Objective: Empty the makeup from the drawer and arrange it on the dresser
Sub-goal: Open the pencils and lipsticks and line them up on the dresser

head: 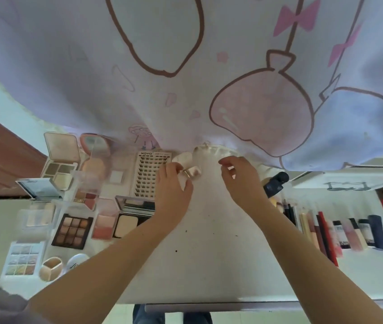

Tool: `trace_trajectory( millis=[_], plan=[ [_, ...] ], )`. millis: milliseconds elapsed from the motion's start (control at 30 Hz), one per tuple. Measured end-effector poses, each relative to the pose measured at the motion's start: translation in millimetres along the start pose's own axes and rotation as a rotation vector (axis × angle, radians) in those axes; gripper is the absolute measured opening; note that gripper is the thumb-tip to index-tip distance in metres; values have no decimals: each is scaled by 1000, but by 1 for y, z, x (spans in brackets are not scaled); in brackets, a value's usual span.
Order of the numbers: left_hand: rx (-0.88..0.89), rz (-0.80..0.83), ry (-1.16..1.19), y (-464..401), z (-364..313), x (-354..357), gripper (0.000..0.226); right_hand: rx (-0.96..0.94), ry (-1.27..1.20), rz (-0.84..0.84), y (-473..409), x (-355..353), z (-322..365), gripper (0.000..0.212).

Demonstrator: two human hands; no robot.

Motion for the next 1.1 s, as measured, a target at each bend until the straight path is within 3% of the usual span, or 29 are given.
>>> trace_trajectory(
  millis=[67,167,233,333,400,500,600,800,867,1000,1100],
  plan=[
    [79,148,66,24,-28,25,29,-86,52,-125,21,-47,1,19],
    [164,424,64,46,-67,83,42,-57,217,-215,40,-94,-17,21],
    [176,549,57,50,-87,113,47,25,364,-115,40,-94,-35,28],
    [177,628,83,54,-106,136,29,92,470,85,44,-66,-50,35],
    [139,633,95,58,-105,136,23,72,488,122,49,-53,-51,32],
    [110,625,114,68,-90,121,23,47,418,154,57,-45,-47,26],
    [109,671,240,76,-75,95,17,22,198,216,64,-48,-33,22],
    [61,990,367,82,-76,37,16,-94,-126,497,79,-65,22,8],
    [102,1014,356,84,-84,20,17,-123,17,606,82,-68,37,9],
    [180,1004,258,85,-94,-1,26,-215,522,839,93,-56,53,40],
    [183,1000,222,83,-92,-14,26,-237,586,885,97,-55,62,43]
  ],
)
Point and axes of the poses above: each hand's wrist, its own y-axis away from the middle knuckle, its own x-axis out of the palm, z = x × y, the point moved 8 cm from there along -y, towards the middle knuckle, and after that the axes turned 4 degrees about -y, right-handed, at the moved point
